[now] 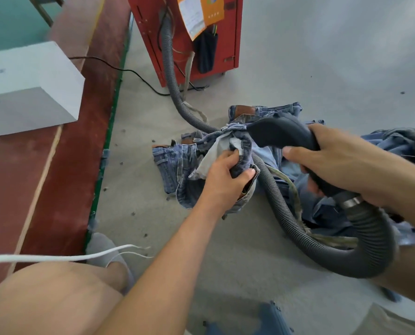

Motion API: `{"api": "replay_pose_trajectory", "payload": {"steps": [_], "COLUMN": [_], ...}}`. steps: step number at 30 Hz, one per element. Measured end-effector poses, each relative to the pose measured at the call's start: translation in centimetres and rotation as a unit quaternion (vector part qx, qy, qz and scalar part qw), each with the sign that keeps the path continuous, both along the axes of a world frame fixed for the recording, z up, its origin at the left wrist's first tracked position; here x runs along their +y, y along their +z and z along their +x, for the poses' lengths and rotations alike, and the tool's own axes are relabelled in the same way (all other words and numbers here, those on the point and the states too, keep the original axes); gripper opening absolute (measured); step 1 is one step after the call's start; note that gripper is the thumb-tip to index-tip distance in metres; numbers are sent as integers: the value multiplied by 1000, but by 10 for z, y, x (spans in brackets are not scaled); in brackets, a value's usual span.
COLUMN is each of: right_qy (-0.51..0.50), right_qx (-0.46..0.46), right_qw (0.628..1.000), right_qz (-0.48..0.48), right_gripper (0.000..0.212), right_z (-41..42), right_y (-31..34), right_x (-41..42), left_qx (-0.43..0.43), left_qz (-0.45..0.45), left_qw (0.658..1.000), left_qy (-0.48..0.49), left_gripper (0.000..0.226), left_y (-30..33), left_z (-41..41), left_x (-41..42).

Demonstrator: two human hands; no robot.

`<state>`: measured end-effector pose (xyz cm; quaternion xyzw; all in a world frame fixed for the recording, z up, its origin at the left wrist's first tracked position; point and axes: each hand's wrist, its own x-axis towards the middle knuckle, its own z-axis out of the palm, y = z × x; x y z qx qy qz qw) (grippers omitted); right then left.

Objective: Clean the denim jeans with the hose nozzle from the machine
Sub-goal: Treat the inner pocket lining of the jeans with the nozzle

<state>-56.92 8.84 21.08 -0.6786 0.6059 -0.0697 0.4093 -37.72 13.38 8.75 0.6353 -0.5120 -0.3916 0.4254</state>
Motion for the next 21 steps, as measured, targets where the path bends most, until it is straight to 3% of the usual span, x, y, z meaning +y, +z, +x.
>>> {"api": "replay_pose_trajectory", "payload": {"steps": [5,7,9,12,16,21], "right_qy": [38,1,-95,-208,-88,32], "right_qx": [-8,-55,-142,-223,-149,-67], "right_qw": [996,994,982,948,981,995], "right_qz": [81,91,80,85,93,67], "right_gripper": [28,27,27,27,34,33], "right_z": [0,9,14,15,0,-9], "right_y": [1,-6,-11,-9,-9,-1], "right_x": [6,3,-6,-18,-18,-9], "left_qx": [33,80,190,397,471,425], "left_qz": [15,34,101,188,187,172], "left_qw": [999,996,977,898,862,888], "left_qy": [11,9,-12,-31,-20,36], "left_gripper": [24,32,41,47,30,47], "left_y": [0,-4,-4,-5,-7,-1], "left_z": [2,2,2,12,24,22], "left_x": [0,1,2,1,3,3]}}
